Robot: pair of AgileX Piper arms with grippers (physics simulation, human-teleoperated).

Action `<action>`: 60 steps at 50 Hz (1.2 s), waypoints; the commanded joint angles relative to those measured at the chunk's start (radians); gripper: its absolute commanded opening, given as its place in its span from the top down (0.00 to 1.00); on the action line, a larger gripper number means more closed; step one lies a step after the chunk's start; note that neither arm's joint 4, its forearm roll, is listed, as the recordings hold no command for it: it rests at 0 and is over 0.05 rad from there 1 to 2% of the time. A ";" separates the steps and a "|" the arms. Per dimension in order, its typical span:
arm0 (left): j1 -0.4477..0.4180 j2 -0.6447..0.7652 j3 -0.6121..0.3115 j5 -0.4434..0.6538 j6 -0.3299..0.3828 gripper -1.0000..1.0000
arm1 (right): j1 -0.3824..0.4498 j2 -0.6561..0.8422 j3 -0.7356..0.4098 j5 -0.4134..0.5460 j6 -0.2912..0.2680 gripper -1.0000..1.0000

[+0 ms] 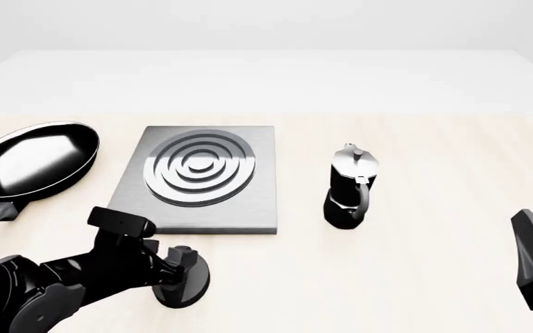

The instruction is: Turn on the stove.

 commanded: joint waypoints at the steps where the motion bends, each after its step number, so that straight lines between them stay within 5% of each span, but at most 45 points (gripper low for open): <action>1: 0.145 -0.056 0.019 0.043 0.145 0.00 | 0.002 0.000 0.000 0.001 -0.002 0.00; 36: 0.233 -0.129 0.043 0.076 0.165 0.00 | 0.005 0.000 0.000 0.003 -0.010 0.00; 60: 0.306 -0.736 0.084 0.452 0.243 0.00 | 0.009 0.000 0.000 0.001 -0.020 0.00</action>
